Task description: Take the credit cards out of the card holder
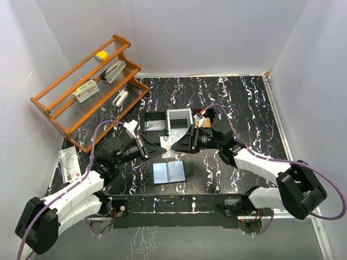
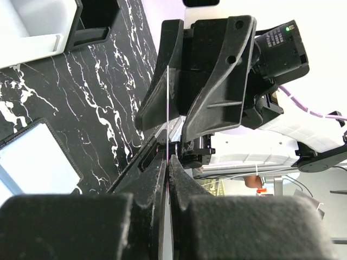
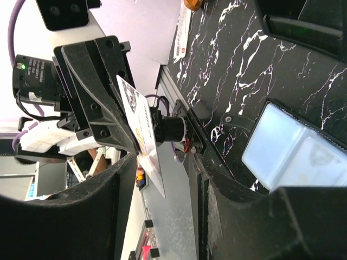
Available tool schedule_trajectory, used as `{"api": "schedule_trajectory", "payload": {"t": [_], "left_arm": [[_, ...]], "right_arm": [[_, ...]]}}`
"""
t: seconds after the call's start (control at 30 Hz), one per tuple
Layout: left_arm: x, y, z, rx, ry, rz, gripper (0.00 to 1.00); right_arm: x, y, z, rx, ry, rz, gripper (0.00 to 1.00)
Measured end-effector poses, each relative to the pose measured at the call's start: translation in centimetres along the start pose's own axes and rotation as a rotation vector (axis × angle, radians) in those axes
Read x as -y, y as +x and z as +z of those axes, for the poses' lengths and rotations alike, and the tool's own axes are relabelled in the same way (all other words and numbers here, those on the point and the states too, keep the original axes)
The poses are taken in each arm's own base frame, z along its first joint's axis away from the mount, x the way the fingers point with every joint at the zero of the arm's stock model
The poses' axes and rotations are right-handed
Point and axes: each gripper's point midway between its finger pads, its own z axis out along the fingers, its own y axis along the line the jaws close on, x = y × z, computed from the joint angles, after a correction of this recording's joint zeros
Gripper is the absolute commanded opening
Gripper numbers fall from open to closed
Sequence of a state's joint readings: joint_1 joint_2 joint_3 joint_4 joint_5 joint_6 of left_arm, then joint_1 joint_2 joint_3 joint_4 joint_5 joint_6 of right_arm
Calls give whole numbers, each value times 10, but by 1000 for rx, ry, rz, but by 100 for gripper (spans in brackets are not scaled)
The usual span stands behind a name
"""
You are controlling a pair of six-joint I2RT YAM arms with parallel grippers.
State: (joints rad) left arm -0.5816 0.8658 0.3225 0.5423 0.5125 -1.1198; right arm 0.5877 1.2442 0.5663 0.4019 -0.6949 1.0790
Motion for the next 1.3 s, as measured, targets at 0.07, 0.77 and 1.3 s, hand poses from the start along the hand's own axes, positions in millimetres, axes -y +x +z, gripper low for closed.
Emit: {"api": "schedule_trajectory", "payload": {"t": [0.07,0.77,1.3], "left_arm": [[1,-1,2,-3,5,-3,0],[22,0,4,-29,105,-12,0],[9,1,2,-34,17,15,75]], "right_arm": [[1,3,0,-18,-5,3,39],[-33,5,3,-82,-191,-8,0],[-31,5,3,-86,-187,-27,0]]}}
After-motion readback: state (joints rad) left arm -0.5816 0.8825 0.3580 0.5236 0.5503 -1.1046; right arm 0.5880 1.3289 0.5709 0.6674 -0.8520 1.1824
